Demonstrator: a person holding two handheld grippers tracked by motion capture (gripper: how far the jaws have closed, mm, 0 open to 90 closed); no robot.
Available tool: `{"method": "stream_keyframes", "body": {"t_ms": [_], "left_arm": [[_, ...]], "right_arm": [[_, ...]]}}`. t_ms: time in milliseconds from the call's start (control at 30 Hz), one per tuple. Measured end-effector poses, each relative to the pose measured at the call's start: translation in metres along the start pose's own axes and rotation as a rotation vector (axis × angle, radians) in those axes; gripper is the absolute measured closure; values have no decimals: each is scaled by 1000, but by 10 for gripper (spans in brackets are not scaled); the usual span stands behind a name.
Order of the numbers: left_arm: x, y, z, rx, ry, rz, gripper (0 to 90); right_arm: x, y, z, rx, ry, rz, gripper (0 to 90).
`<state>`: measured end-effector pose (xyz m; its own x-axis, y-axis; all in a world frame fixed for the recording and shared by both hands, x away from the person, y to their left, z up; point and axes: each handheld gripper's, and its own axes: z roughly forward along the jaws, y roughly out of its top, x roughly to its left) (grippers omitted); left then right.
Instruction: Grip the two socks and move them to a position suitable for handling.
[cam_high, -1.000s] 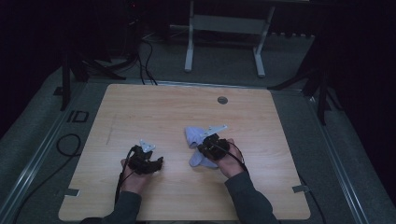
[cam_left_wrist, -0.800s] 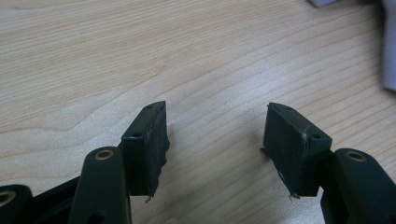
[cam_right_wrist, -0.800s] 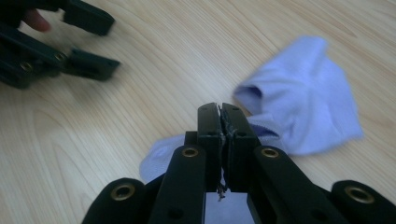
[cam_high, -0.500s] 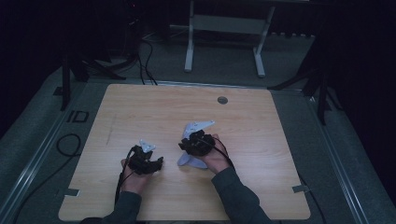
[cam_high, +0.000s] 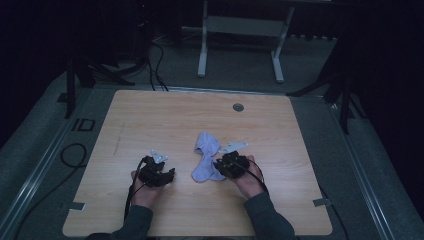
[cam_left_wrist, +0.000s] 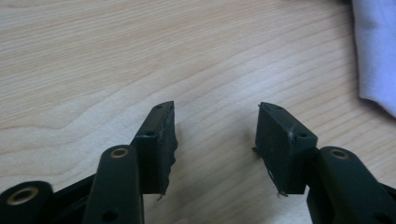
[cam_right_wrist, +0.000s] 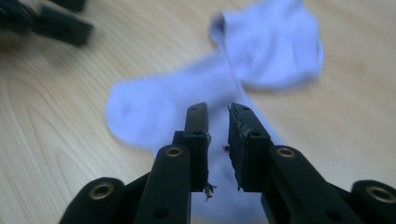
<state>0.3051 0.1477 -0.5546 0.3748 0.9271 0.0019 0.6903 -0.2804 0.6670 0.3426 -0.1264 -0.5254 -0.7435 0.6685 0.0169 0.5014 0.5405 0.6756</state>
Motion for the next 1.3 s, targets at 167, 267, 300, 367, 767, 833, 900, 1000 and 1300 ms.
{"method": "stream_keyframes", "body": {"t_ms": [167, 267, 300, 367, 767, 833, 900, 1000, 1300], "left_arm": [[-19, 4, -8, -43, -43, 42, 506], [-32, 8, -11, -63, -73, 75, 513], [-37, 9, -12, -71, -85, 86, 516], [-45, 13, -15, -85, -107, 102, 518], [-96, 30, 1, -92, -232, 230, 547], [-101, 31, 7, -92, -233, 237, 559], [-106, 33, 13, -88, -230, 240, 567], [-112, 35, 22, -87, -200, 251, 551], [-116, 36, 36, -57, -136, 236, 635]], "right_arm": [[-4, -23, -5, 8, -50, 23, 833], [-6, -30, -3, 44, -57, 18, 880], [-6, -32, -1, 49, -58, 17, 888], [-6, -36, 1, 56, -60, 21, 895], [-4, -42, 0, 28, -55, 23, 900], [-4, -42, 0, 24, -54, 23, 900], [-4, -42, 0, 25, -55, 20, 900], [-4, -43, -1, 20, -54, 19, 900], [-4, -44, -1, 16, -43, 29, 900]]}}
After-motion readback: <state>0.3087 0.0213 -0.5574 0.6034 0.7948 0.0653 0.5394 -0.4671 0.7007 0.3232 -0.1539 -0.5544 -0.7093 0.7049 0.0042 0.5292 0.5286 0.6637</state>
